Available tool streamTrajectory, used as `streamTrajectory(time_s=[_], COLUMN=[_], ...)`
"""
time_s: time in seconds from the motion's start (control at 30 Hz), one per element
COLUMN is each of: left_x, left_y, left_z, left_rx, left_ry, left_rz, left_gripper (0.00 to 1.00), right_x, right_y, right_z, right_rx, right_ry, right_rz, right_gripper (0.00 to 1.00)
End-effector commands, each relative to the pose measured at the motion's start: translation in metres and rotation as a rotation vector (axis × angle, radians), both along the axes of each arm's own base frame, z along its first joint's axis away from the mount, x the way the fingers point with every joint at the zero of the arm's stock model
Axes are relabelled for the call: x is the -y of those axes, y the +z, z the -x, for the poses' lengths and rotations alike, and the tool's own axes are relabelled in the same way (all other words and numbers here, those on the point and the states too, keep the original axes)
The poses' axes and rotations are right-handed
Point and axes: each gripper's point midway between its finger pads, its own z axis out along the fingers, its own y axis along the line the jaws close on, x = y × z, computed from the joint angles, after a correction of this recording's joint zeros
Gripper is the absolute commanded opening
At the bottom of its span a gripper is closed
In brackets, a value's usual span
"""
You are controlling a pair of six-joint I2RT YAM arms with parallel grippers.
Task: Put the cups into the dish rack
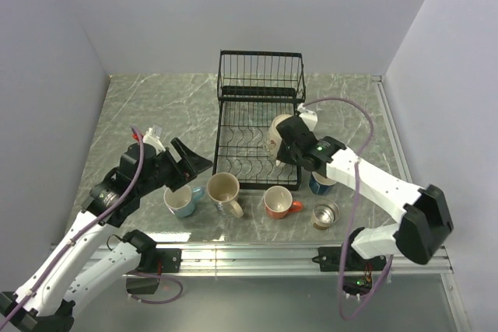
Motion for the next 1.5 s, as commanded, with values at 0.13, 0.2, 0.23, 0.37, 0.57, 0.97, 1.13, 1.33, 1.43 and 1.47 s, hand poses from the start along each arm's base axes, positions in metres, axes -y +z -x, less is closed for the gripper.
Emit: streamTrajectory(time_s=[0.13, 0.2, 0.23, 0.37, 0.57, 0.97, 1.13, 1.33, 1.43, 1.47], left_x=[-0.004, -0.006, -0.007, -0.010, -0.015, -0.014, -0.009, -0.009, -0.007, -0.007], left_y=[-0.009, -0.018, -0.020, -0.030, -0.038, -0.038, -0.036, -0.035, -0.039, -0.040], left_z=[0.008, 0.011, 0.012, 0.015, 0.019, 0.016, 0.015, 0.013, 0.013, 0.013], left_rx=[0.033, 0.026, 0.023, 0.023, 0.021, 0.006, 0.003, 0.006, 0.000, 0.000], left_ry=[-0.037, -0.039, -0.040, -0.048, -0.037, -0.034, -0.047, -0.049, -0.052, -0.050], left_rz=[-0.028, -0.040, -0.044, -0.066, -0.085, -0.086, -0.074, -0.079, -0.075, -0.072], left_gripper=[0.83, 0.83, 0.83, 0.83, 0.82, 0.82, 0.82, 0.81, 0.80, 0.80], right_x=[-0.016, -0.014, -0.013, -0.008, -0.001, -0.008, 0.007, 0.036, 0.032, 0.027], right_y=[0.041, 0.030, 0.028, 0.009, -0.013, 0.008, 0.021, 0.024, 0.017, 0.009], right_z=[-0.086, -0.097, -0.103, -0.123, -0.145, -0.157, -0.137, -0.101, -0.091, -0.087], right_rx=[0.297, 0.306, 0.313, 0.308, 0.296, 0.279, 0.276, 0.269, 0.247, 0.221], right_ry=[-0.139, -0.177, -0.197, -0.278, -0.350, -0.254, -0.255, -0.270, -0.232, -0.206], right_rz=[-0.073, -0.043, -0.037, -0.008, 0.055, 0.085, 0.093, 0.049, 0.012, -0.002], right_gripper=[0.00, 0.00, 0.00, 0.00, 0.00, 0.95, 0.97, 0.88, 0.22, 0.00])
